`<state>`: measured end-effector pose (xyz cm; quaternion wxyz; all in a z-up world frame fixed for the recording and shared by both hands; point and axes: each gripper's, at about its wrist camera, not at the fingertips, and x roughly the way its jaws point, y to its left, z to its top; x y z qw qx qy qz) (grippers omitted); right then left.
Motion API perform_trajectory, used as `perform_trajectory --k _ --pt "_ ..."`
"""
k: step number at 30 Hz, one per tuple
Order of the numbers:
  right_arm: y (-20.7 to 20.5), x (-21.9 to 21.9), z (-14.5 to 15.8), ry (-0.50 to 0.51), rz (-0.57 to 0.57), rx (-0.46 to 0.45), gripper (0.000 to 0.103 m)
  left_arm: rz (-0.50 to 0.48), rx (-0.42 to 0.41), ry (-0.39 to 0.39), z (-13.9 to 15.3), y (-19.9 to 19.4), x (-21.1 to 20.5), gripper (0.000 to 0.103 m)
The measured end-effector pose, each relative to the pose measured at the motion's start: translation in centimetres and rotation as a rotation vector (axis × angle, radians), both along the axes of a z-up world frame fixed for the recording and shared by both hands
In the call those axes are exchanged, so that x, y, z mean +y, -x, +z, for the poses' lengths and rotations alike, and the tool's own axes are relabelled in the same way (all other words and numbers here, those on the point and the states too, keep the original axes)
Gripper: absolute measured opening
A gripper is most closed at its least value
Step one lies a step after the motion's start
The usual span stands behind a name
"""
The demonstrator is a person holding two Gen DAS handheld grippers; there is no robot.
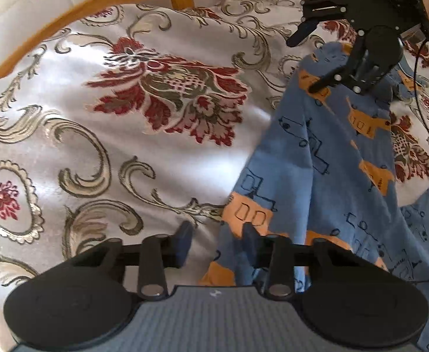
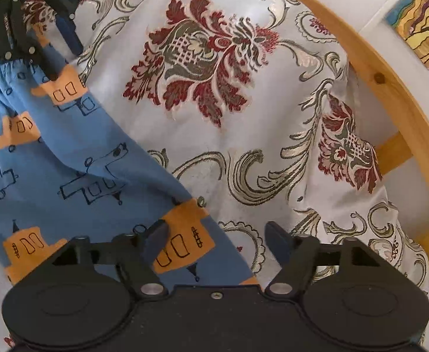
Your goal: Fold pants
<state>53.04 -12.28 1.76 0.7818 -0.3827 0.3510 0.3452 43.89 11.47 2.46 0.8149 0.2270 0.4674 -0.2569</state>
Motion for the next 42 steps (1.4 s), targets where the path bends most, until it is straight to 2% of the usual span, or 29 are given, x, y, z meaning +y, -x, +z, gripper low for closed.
perform_trajectory --k 2,4,6,8,10,13,15,18,20,23,27,29,35,38,42 --pt "0.2 0.0 -0.2 -0.005 0.007 0.005 0.055 -0.011 0.027 0.017 0.0 0.0 0.0 0.033" --pt "0.4 0.2 -0.6 0.001 0.003 -0.005 0.042 0.01 0.036 0.006 -0.3 -0.2 0.0 0.012" --pt "0.6 0.5 -0.8 -0.002 0.001 -0.004 0.019 0.054 0.019 -0.024 -0.6 -0.3 -0.1 0.005" --pt "1.1 0.6 -0.7 0.0 0.007 -0.031 0.006 0.078 -0.014 -0.037 -0.5 0.1 -0.2 0.002" --pt "1.6 0.2 -0.4 -0.013 0.0 -0.052 0.001 0.094 -0.06 -0.05 -0.1 0.7 -0.5 0.001" --pt "2.6 -0.6 0.3 -0.057 -0.026 -0.083 0.0 0.113 -0.132 -0.062 0.5 2.1 -1.2 0.001" --pt "3.5 -1.1 0.8 -0.073 -0.037 -0.105 0.0 0.126 -0.201 -0.099 0.8 3.3 -1.7 0.001" --pt "6.1 -1.8 1.7 -0.106 -0.046 -0.163 0.0 0.167 -0.296 -0.111 1.7 5.2 -2.1 0.001" --pt "8.7 -2.7 2.4 -0.139 -0.067 -0.214 0.0 0.174 -0.367 -0.108 2.4 7.0 -2.3 0.001" --pt "13.7 -4.3 3.4 -0.189 -0.091 -0.269 0.0 0.124 -0.506 -0.125 2.8 10.9 -2.8 0.001" --pt "21.2 -5.6 3.5 -0.2 -0.086 -0.32 0.0 0.068 -0.62 -0.136 2.4 16.6 -3.6 0.001" --pt "25.0 -5.7 2.9 -0.192 -0.073 -0.332 0.0 0.043 -0.636 -0.156 1.7 19.2 -4.2 0.001" --pt "34.0 -5.0 0.3 -0.185 -0.093 -0.297 0.0 -0.128 -0.638 -0.268 -0.6 25.7 -5.1 0.001" --pt "37.5 -3.8 -1.8 -0.131 -0.078 -0.316 0.0 -0.18 -0.621 -0.32 -2.2 27.2 -5.3 0.001" --pt "40.7 -2.2 -4.3 -0.107 -0.09 -0.294 0.0 -0.216 -0.615 -0.37 -4.1 28.5 -5.7 0.001"
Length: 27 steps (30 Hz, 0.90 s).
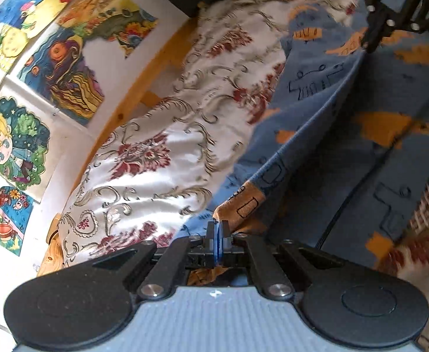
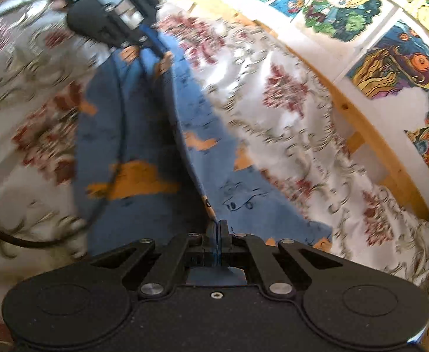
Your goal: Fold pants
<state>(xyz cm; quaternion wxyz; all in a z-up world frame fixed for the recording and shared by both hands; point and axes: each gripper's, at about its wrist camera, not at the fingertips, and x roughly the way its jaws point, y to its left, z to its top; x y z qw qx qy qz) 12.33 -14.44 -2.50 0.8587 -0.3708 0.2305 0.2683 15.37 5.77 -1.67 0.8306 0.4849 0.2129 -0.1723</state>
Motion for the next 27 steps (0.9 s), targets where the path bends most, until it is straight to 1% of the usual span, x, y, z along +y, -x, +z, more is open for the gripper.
perform_trajectory --k 2,4,6,8,10,11,12,13,14,16,17,18,19,21,24,25,26,27 --pt "0.9 0.4 -0.9 -0.005 -0.023 0.006 0.0 0.002 0.007 -0.017 -0.8 0.6 0.0 0.001" --pt "1.7 0.6 -1.5 -0.034 -0.054 0.015 0.0 -0.006 -0.005 -0.048 -1.7 1.4 0.0 0.003" --pt "2.2 0.7 -1.8 -0.062 -0.087 -0.002 0.0 -0.013 -0.008 -0.086 -2.4 1.9 -0.2 0.007" --pt "2.6 0.5 -2.0 -0.102 -0.125 -0.023 0.0 -0.001 -0.011 -0.088 -2.6 2.1 -0.2 0.007" --pt "2.8 0.2 -2.2 -0.109 -0.133 -0.035 0.002 0.021 -0.003 -0.082 -2.8 2.1 -0.4 0.016" --pt "3.1 0.1 -2.4 -0.1 -0.126 -0.041 0.01 0.027 0.001 -0.079 -2.8 2.2 -0.5 0.019" --pt "3.4 0.0 -2.6 -0.085 -0.121 -0.046 0.017 0.025 0.002 -0.077 -2.7 2.3 -0.6 0.026" --pt "3.6 -0.1 -2.7 -0.073 -0.124 -0.056 0.019 0.02 -0.003 -0.077 -2.7 2.4 -0.7 0.031" --pt "3.8 -0.4 -2.8 -0.067 -0.129 -0.07 0.02 0.018 -0.007 -0.079 -2.6 2.5 -0.8 0.034" --pt "3.8 -0.7 -2.8 -0.058 -0.138 -0.077 0.025 0.014 -0.001 -0.076 -2.3 2.7 -1.2 0.042" --pt "3.7 -0.9 -2.9 -0.053 -0.139 -0.082 0.031 0.011 0.002 -0.078 -2.3 2.8 -1.4 0.043" --pt "3.7 -0.9 -2.9 -0.046 -0.138 -0.088 0.035 0.006 0.002 -0.087 -2.4 2.9 -1.6 0.045" --pt "3.6 -0.9 -3.0 -0.034 -0.139 -0.096 0.036 -0.004 -0.001 -0.1 -2.6 3.1 -1.9 0.045" --pt "3.4 -0.8 -3.3 -0.011 -0.139 -0.112 0.042 -0.014 -0.006 -0.125 -3.0 3.3 -2.2 0.045" --pt "3.2 -0.5 -3.7 0.013 -0.124 -0.138 0.046 -0.004 -0.022 -0.156 -3.5 3.4 -2.5 0.043" --pt "3.0 -0.4 -3.9 0.022 -0.119 -0.148 0.046 0.001 -0.024 -0.162 -3.6 3.3 -2.5 0.04" --pt "2.8 -0.3 -4.0 0.027 -0.115 -0.159 0.045 0.002 -0.018 -0.163 -3.6 3.2 -2.5 0.028" --pt "2.7 -0.2 -4.0 0.025 -0.111 -0.162 0.037 0.0 -0.008 -0.162 -3.5 3.1 -2.5 0.019"
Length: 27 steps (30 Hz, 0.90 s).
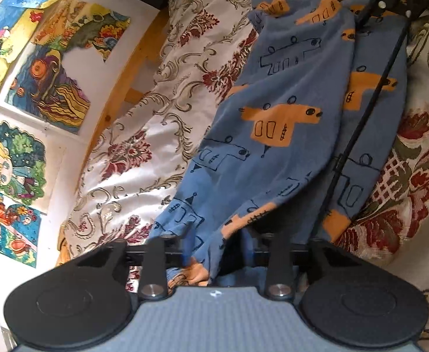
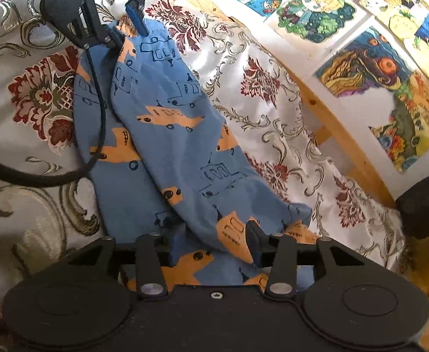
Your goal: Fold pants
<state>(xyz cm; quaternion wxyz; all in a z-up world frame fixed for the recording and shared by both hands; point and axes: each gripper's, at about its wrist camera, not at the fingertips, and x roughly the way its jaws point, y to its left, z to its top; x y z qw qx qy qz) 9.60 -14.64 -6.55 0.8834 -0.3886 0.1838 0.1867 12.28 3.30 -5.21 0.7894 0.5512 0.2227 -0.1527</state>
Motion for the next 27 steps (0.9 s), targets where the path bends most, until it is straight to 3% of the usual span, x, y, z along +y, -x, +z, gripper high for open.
perform_trajectory --k 1,2,7,12,16,20,27 --pt "-0.1 0.0 0.0 -0.007 0.005 0.008 0.027 0.001 0.008 -0.001 0.0 -0.1 0.0 0.012" --pt "-0.3 -0.1 0.0 -0.013 0.006 0.021 0.004 -0.002 0.01 -0.003 0.1 -0.2 0.1 0.01" --pt "0.3 -0.2 1.0 -0.03 0.021 0.016 0.001 -0.057 -0.031 -0.067 0.3 0.5 0.6 0.002" --pt "2.2 0.2 3.0 -0.028 0.043 0.032 0.001 -0.123 -0.09 -0.16 1.0 0.9 1.8 0.002" --pt "3.9 0.8 3.1 0.003 0.069 0.065 0.001 -0.262 -0.193 -0.323 0.6 1.8 2.5 0.002" --pt "4.7 1.7 2.1 0.053 0.095 0.106 0.001 -0.293 -0.161 -0.37 -1.2 1.7 2.9 0.002" --pt "5.1 2.2 1.8 0.078 0.095 0.147 0.001 -0.281 -0.077 -0.363 -3.0 1.9 3.6 0.002"
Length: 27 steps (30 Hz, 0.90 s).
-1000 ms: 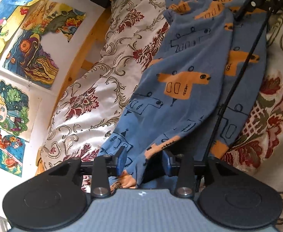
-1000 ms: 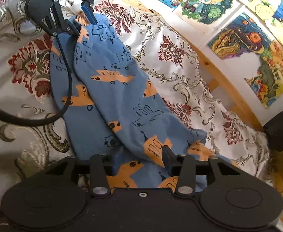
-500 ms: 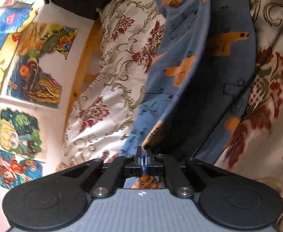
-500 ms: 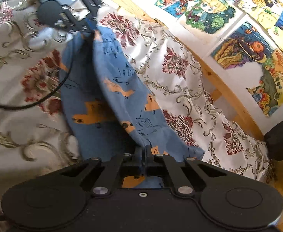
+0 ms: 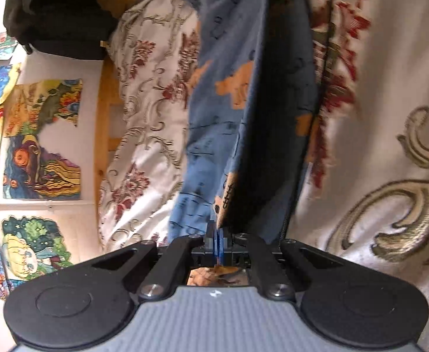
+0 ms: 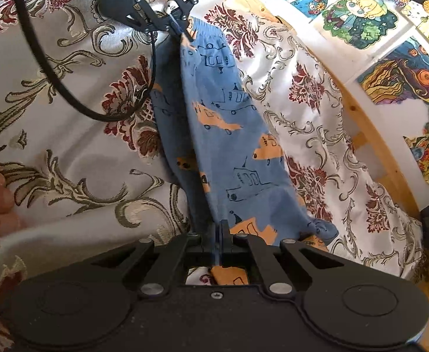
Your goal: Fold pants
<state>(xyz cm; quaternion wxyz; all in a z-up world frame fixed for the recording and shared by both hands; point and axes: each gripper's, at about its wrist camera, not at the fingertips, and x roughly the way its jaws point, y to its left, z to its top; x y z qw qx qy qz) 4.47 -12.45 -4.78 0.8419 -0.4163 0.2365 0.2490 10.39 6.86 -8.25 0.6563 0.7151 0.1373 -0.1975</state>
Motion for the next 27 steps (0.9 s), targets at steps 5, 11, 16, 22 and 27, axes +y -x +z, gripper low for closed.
perform_trajectory --k 5,11,16,22,27 --pt "-0.3 -0.2 -0.9 -0.008 -0.008 0.031 0.001 0.032 0.09 0.021 -0.5 0.2 0.3 0.002" --pt "-0.5 -0.9 -0.4 -0.074 -0.016 0.077 0.0 0.042 0.117 0.04 -0.1 1.2 0.3 0.005" --pt "0.0 -2.3 1.0 -0.128 -0.053 0.07 0.024 0.103 0.073 0.111 1.5 2.0 0.0 0.063" --pt "0.7 -7.4 4.8 -0.298 -0.238 0.058 0.08 0.356 0.064 0.454 6.3 2.7 -0.1 0.095" --pt "2.2 -10.5 6.6 -0.437 -0.42 0.019 0.102 0.453 0.131 0.763 10.2 3.1 -3.2 0.103"
